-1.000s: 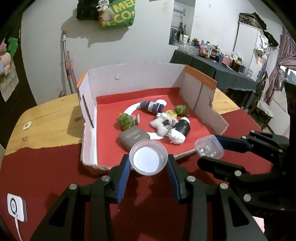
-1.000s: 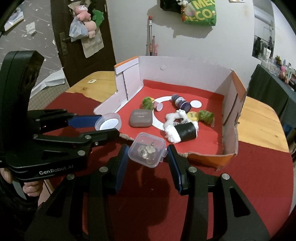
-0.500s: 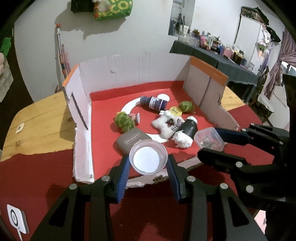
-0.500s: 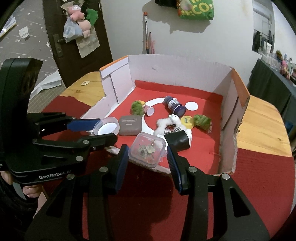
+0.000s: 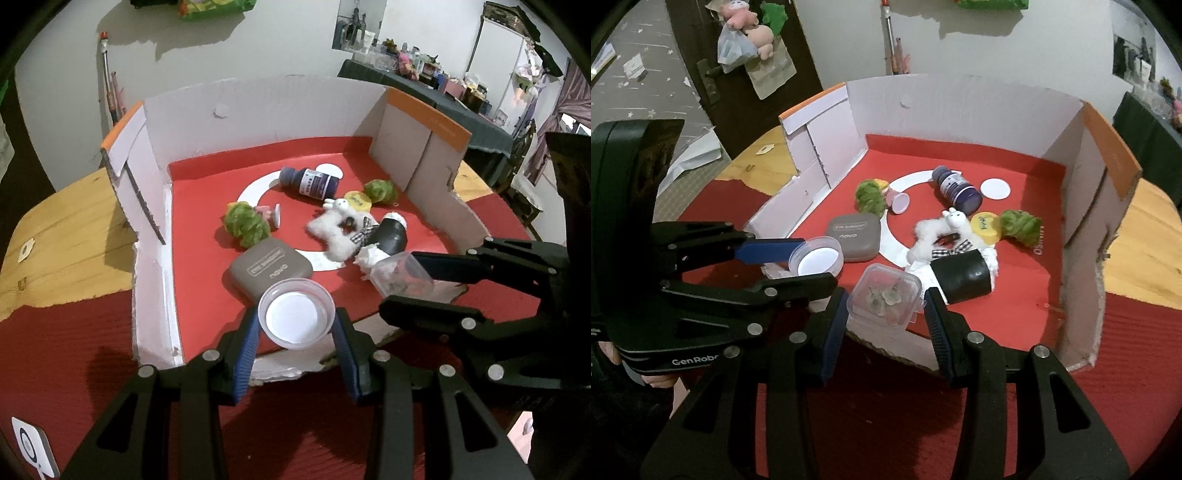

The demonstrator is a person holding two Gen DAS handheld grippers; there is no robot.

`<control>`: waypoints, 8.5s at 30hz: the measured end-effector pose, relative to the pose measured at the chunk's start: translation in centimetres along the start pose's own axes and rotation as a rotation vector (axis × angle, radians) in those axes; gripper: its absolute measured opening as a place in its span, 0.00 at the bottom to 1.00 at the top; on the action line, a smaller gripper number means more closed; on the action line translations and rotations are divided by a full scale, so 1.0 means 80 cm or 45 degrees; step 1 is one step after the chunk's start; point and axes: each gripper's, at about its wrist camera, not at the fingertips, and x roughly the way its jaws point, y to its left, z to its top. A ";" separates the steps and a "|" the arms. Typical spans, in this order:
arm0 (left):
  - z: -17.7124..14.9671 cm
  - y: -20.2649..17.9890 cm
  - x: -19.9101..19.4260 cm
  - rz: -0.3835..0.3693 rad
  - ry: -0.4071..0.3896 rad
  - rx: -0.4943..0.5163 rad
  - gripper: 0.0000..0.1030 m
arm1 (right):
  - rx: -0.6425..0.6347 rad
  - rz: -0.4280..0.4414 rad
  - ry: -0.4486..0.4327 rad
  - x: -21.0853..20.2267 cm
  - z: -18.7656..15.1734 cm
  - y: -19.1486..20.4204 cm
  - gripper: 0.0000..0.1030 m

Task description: Organize objects

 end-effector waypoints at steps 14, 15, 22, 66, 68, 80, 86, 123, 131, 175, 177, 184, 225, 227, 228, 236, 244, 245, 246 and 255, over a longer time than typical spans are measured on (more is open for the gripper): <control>0.000 0.013 0.006 -0.001 0.038 0.006 0.41 | 0.065 0.148 0.072 0.021 0.011 -0.006 0.40; 0.000 0.013 0.007 -0.002 0.042 0.006 0.41 | 0.073 0.156 0.079 0.023 0.012 -0.007 0.40; 0.008 0.015 0.016 -0.026 0.055 0.004 0.41 | 0.085 0.107 0.093 0.032 0.017 -0.018 0.40; 0.029 0.021 0.041 -0.033 0.050 0.004 0.41 | 0.060 -0.054 0.084 0.036 0.012 -0.038 0.40; 0.030 0.023 0.042 -0.015 0.045 -0.001 0.41 | 0.064 -0.065 0.077 0.036 0.012 -0.038 0.40; 0.031 0.023 0.043 0.038 0.010 -0.013 0.41 | 0.053 -0.130 0.049 0.037 0.012 -0.042 0.40; 0.032 0.024 0.046 0.037 0.009 -0.016 0.41 | 0.054 -0.129 0.047 0.038 0.011 -0.042 0.40; 0.024 0.013 0.033 0.112 -0.045 -0.011 0.56 | 0.058 -0.141 -0.004 0.027 0.014 -0.043 0.49; 0.019 0.008 0.018 0.149 -0.093 -0.024 0.64 | 0.045 -0.158 -0.029 0.014 0.013 -0.038 0.56; -0.022 0.015 -0.045 0.182 -0.290 -0.142 1.00 | 0.079 -0.209 -0.178 -0.049 -0.028 -0.005 0.86; -0.026 0.017 -0.047 0.170 -0.294 -0.151 1.00 | 0.087 -0.206 -0.190 -0.053 -0.031 -0.004 0.87; -0.040 0.020 -0.049 0.130 -0.294 -0.185 1.00 | 0.137 -0.215 -0.193 -0.057 -0.043 -0.005 0.94; -0.093 0.015 -0.016 0.159 -0.134 -0.249 1.00 | 0.187 -0.295 -0.118 -0.022 -0.103 -0.013 0.94; -0.093 0.015 -0.014 0.160 -0.122 -0.250 1.00 | 0.186 -0.296 -0.117 -0.021 -0.103 -0.013 0.94; -0.093 0.015 -0.012 0.162 -0.118 -0.250 1.00 | 0.185 -0.296 -0.117 -0.020 -0.104 -0.014 0.94; -0.094 0.012 -0.008 0.185 -0.099 -0.242 1.00 | 0.189 -0.284 -0.115 -0.019 -0.104 -0.014 0.95; -0.094 0.009 -0.005 0.209 -0.096 -0.231 1.00 | 0.198 -0.267 -0.114 -0.019 -0.104 -0.016 0.97; -0.095 0.009 -0.005 0.207 -0.097 -0.233 1.00 | 0.200 -0.264 -0.115 -0.019 -0.104 -0.016 0.97; -0.095 0.010 -0.005 0.205 -0.098 -0.235 1.00 | 0.203 -0.261 -0.117 -0.019 -0.104 -0.017 0.97; -0.097 0.012 -0.006 0.203 -0.101 -0.234 1.00 | 0.199 -0.260 -0.113 -0.019 -0.104 -0.017 0.98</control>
